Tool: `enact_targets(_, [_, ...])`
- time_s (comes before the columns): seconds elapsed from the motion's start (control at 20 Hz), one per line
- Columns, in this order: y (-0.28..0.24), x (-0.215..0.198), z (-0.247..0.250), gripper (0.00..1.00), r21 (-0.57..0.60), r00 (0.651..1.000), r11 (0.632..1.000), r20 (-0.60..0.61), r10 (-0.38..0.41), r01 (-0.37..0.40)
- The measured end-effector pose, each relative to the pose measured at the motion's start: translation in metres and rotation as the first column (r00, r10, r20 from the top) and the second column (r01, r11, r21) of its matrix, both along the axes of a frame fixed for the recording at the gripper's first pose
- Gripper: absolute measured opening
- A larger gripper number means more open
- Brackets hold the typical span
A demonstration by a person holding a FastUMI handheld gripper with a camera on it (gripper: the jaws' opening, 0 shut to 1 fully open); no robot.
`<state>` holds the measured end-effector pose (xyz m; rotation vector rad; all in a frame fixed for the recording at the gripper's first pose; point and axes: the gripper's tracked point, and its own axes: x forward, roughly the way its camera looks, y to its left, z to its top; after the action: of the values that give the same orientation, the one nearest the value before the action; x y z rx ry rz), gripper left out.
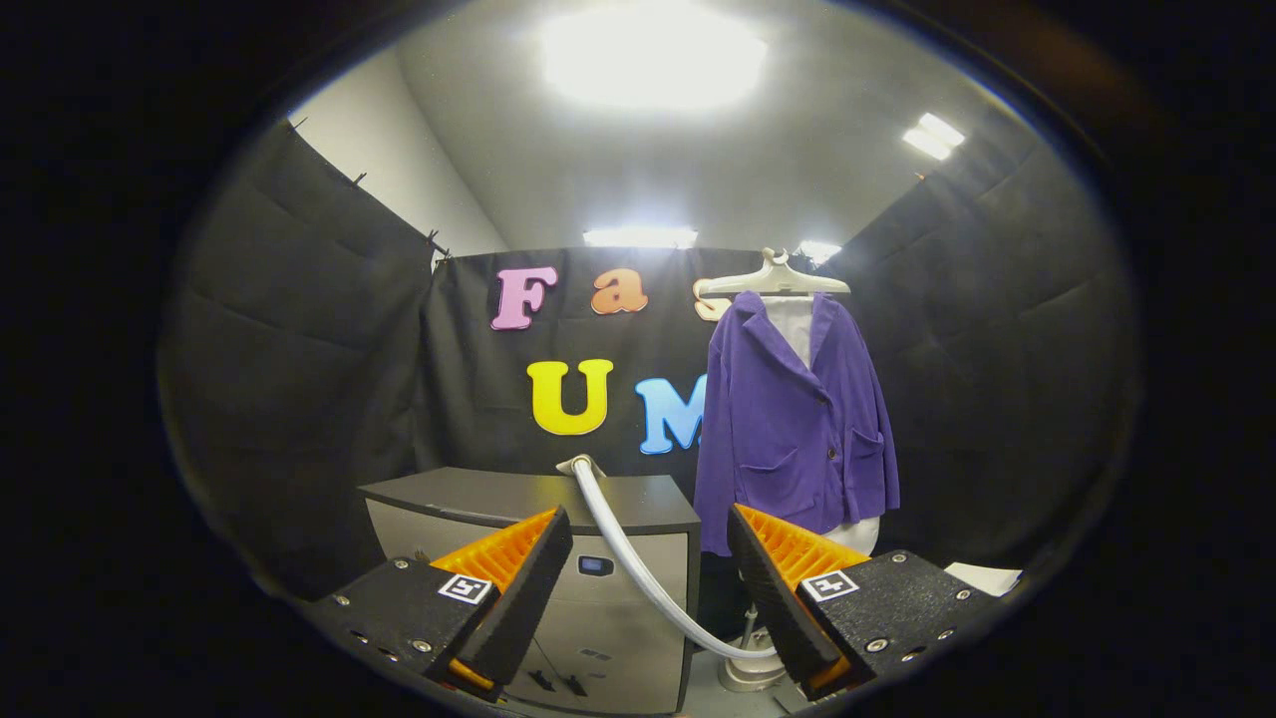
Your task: Iron the clothes twice with a garment steamer, once on the left side and once on the right side.
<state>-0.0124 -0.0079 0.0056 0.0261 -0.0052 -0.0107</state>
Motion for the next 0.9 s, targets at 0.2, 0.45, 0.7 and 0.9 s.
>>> enact_targets(0.2, [0.000,-0.001,0.013,0.96,0.010,1.000,1.000,0.005,0.002,-0.002])
enact_targets(0.45, [-0.003,0.011,0.037,0.96,0.025,0.999,1.000,0.053,0.001,-0.002])
enact_targets(0.7, [-0.001,0.040,0.054,0.96,0.005,0.998,1.000,0.060,0.025,-0.026])
enact_targets(0.9, [0.001,0.071,0.070,0.96,0.011,0.995,0.998,0.086,0.053,-0.054])
